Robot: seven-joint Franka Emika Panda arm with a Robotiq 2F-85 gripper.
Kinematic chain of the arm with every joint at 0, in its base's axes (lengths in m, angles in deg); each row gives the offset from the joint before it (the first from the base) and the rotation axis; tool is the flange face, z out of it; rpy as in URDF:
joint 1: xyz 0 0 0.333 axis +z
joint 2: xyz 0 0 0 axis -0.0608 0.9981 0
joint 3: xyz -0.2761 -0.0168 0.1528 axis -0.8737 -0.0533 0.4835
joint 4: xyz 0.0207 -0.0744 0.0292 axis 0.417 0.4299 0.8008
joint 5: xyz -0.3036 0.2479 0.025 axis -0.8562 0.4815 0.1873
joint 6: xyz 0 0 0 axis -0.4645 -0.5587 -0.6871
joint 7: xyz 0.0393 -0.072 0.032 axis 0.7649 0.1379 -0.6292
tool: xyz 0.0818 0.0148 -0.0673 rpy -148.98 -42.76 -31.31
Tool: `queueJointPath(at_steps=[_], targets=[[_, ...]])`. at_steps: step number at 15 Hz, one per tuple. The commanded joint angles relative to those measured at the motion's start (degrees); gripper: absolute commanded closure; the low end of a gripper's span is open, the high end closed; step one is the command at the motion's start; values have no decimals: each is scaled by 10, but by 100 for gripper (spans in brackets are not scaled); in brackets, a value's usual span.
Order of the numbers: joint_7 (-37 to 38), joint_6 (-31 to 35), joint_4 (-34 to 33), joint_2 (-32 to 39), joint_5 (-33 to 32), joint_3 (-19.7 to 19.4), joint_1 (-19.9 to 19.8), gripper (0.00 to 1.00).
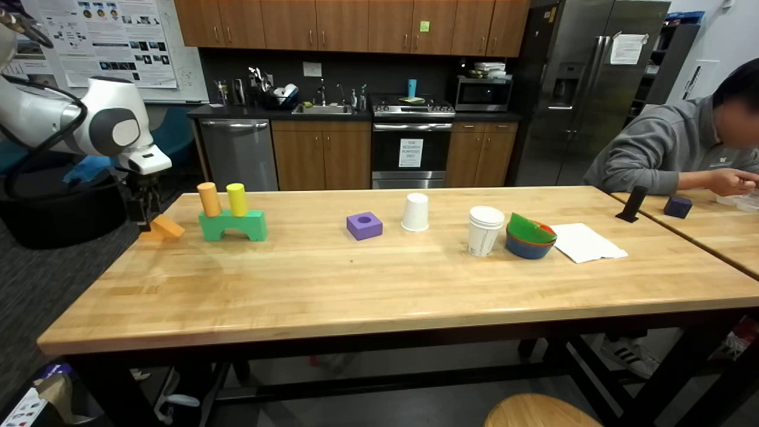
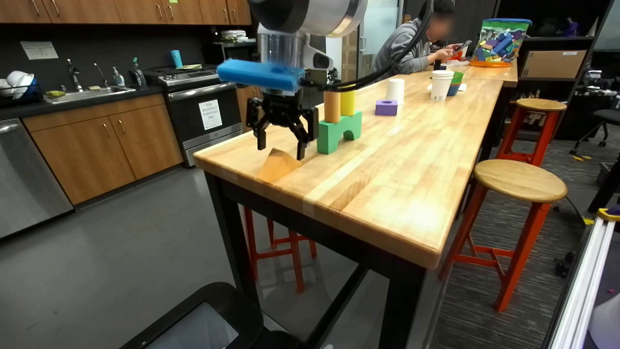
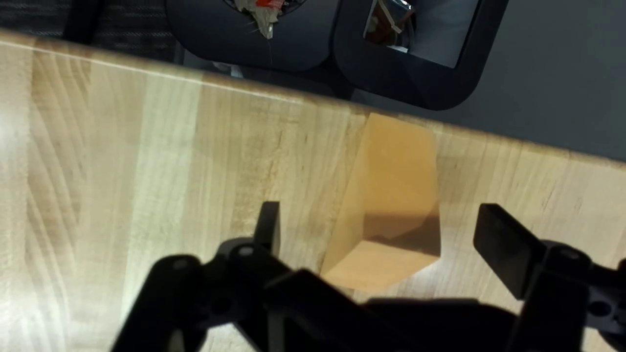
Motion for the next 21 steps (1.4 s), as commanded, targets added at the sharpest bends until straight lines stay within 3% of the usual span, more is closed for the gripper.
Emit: queueJointPath(at_steps=[1,21], targets=[[5,5,3,-2,12,1,0,0],[30,34,27,2,35,-7,1,0]])
